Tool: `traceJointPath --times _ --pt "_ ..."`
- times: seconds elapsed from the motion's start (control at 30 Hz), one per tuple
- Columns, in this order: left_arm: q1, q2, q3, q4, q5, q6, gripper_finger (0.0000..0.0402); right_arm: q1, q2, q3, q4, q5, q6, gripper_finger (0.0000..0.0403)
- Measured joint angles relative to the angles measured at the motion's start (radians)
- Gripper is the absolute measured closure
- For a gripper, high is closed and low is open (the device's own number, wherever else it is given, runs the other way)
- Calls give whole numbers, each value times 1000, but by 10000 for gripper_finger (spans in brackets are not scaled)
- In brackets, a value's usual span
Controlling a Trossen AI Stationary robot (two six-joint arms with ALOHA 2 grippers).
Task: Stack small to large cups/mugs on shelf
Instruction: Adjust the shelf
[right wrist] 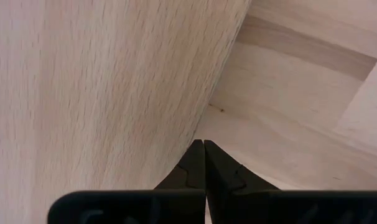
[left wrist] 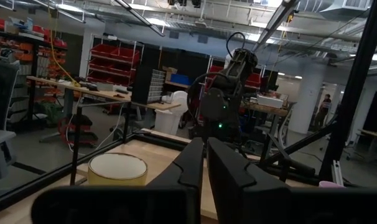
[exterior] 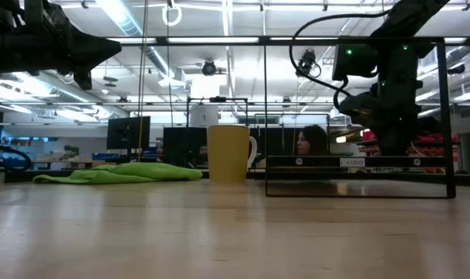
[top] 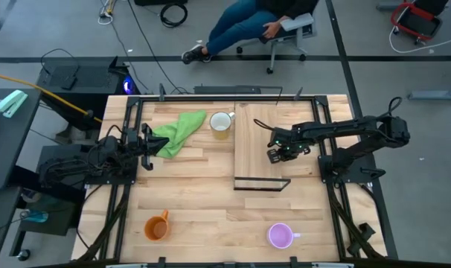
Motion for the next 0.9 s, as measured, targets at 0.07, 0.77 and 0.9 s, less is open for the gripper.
traceJointPath --times 0.07,0.77,0.9 --pt "0 0 0 0 0 0 369 0 0 0 10 0 0 402" --pt "0 0 0 0 0 11 363 -214 0 0 14 111 -56 402" --pt "0 0 0 0 0 11 366 -344 0 0 46 150 -100 402"
